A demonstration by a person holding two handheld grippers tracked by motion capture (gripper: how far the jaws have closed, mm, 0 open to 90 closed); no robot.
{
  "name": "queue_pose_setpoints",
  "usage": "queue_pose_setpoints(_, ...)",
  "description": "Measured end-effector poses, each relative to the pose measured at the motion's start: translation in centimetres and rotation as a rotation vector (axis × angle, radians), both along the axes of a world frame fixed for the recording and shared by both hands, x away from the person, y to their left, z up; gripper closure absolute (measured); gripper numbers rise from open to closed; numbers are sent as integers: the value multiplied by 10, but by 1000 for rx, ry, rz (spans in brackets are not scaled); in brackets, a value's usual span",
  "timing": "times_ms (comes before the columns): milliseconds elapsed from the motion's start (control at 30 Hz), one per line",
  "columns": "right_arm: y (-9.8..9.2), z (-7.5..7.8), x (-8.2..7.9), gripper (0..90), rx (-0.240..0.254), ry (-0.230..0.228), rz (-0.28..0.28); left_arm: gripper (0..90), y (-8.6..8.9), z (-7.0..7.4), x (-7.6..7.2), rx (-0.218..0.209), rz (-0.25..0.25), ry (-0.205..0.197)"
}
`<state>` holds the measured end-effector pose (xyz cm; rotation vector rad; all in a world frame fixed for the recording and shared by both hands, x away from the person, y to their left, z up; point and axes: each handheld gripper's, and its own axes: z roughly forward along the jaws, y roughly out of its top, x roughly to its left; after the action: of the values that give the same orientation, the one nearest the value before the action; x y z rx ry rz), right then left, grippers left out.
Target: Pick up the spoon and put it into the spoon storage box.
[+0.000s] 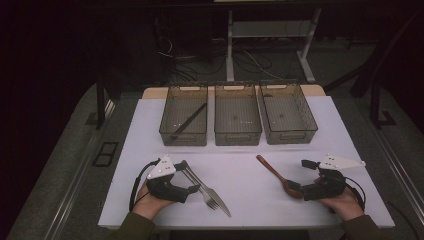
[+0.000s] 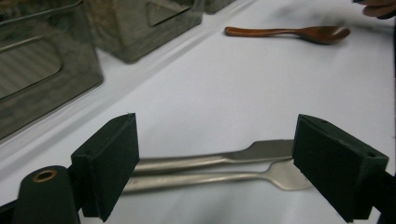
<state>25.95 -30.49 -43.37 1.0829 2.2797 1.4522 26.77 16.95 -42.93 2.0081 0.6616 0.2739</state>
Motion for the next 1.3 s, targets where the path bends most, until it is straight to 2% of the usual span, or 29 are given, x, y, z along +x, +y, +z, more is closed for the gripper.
queue_pose_setpoints(167, 1, 1, 0, 12, -4, 8, 10, 102, 5, -2, 0, -8, 21, 27)
queue_pose_setpoints(400, 2, 3, 2, 12, -35, 75, 32, 6, 3, -3, 1, 2, 37, 35)
queue_pose_setpoints(467, 2, 1, 3, 57, -44, 101, 30, 0, 4, -3, 2, 9, 35, 42)
queue_pose_setpoints(533, 2, 0, 4, 59, -53, 117, 28, 0, 4, -4, 2, 8, 32, 51)
queue_pose_setpoints(600, 2, 0, 4, 141, -62, 126, 32, 0, 4, -3, 2, 4, 32, 56)
queue_pose_setpoints(733, 1, -2, 4, 193, -76, 151, 45, 0, 3, -4, 3, 7, 22, 59)
queue_pose_setpoints(1300, 5, -8, 4, 356, -155, 219, 67, 0, 0, -6, 2, 7, -6, 69)
